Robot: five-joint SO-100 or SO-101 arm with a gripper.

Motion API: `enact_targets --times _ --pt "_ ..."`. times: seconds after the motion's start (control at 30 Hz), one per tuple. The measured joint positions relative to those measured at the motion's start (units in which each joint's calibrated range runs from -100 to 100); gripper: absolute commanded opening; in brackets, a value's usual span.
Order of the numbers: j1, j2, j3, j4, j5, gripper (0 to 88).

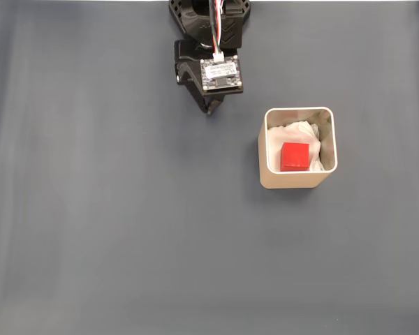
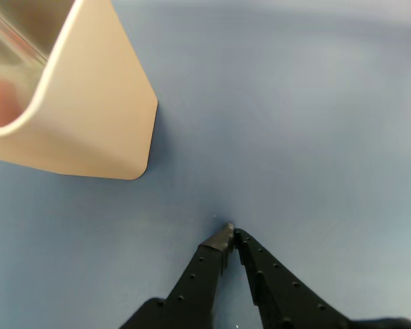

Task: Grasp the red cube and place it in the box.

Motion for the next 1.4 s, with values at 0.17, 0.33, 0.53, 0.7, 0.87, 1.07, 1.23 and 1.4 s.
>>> enact_targets --times 0.17,0.33,0.53,0.7,0.87,1.07,1.23,1.4 --pt "0.0 -2.5 0.1 6.2 -0.7 0.2" --pt "0.0 -2.5 0.1 9.7 -2.0 0.2" --pt "0.0 -2.6 0.1 13.8 -3.9 0.2" --pt "0.0 -3.2 0.1 15.8 -4.9 0.3" --pt "0.0 -3.2 0.1 15.9 -5.1 0.3" --pt "0.5 -3.2 0.1 15.9 -5.1 0.3" --pt "0.5 -3.2 0.1 16.5 -3.2 0.3" --pt "0.5 -3.2 0.1 16.7 -2.6 0.3"
